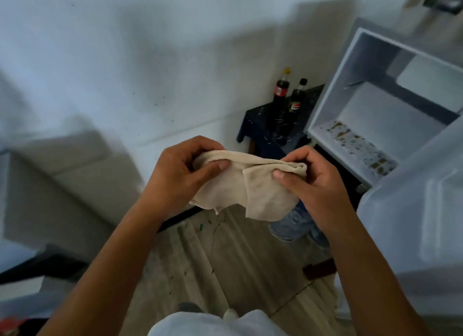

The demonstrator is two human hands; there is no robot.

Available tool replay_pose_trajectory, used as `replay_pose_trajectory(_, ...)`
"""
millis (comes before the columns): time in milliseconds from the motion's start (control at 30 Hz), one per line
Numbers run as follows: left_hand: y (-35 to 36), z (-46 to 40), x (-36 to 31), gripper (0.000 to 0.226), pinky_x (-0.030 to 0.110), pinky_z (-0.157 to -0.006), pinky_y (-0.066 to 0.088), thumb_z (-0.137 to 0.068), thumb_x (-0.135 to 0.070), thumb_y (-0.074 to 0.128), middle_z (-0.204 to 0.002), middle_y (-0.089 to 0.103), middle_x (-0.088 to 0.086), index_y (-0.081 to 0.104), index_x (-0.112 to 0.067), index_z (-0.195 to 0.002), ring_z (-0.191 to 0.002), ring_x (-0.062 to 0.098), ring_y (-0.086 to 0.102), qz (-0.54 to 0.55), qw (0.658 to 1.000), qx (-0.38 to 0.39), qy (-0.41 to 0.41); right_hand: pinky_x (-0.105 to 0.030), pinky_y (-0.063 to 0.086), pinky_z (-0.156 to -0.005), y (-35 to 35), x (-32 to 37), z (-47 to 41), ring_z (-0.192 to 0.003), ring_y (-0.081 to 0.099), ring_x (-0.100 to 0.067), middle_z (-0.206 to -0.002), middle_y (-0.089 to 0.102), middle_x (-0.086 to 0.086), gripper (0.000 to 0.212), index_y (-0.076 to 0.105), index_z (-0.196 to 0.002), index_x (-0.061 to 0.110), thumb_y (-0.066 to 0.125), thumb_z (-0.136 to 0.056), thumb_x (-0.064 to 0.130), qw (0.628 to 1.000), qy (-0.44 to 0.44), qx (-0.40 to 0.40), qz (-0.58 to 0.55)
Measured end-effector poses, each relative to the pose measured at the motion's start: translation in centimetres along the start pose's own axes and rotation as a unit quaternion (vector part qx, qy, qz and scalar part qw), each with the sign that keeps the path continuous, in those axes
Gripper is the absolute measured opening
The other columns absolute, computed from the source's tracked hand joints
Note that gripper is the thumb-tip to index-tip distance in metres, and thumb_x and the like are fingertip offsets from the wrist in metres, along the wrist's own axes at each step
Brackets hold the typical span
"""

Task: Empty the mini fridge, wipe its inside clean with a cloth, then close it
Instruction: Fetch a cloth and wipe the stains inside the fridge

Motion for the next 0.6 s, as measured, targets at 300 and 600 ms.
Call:
replay_pose_trajectory(300,6.4,-12.2,1.5,0.015,0.009,-0.072,0.049,-0.086,-0.026,0.068,-0.094,0.07,-0.03,0.066,-0.035,-0.098,-0.089,-0.002,0.067,0.04,0.986,0.138,0.089,-0.021,0.051,-0.07,-5.6,-2.1,-4.5,-0.081,0.061,-0.007,-0.087,0.064,0.011,0.02,0.061,-0.091,0.027,0.076,-0.078,0.028,0.99,0.042,-0.135,0.019)
replay_pose_trajectory(600,9.7,-22.3,3.8,0.015,0.014,-0.074,0.053,-0.091,-0.025,0.071,-0.1,0.072,-0.019,0.07,-0.033,-0.102,-0.095,0.006,0.069,0.116,0.946,0.273,0.127,-0.015,0.05,-0.078,-6.0,-2.2,-9.6,-0.095,0.067,-0.007,-0.1,0.071,0.012,0.022,0.071,-0.108,0.025,0.075,-0.086,0.024,0.967,0.093,-0.171,0.166)
Point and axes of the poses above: each hand's wrist, its own z-axis away from the middle knuckle, its own y-axis out of the palm, x = y × z, the point moved 9 cm from there along -z, towards the middle knuckle
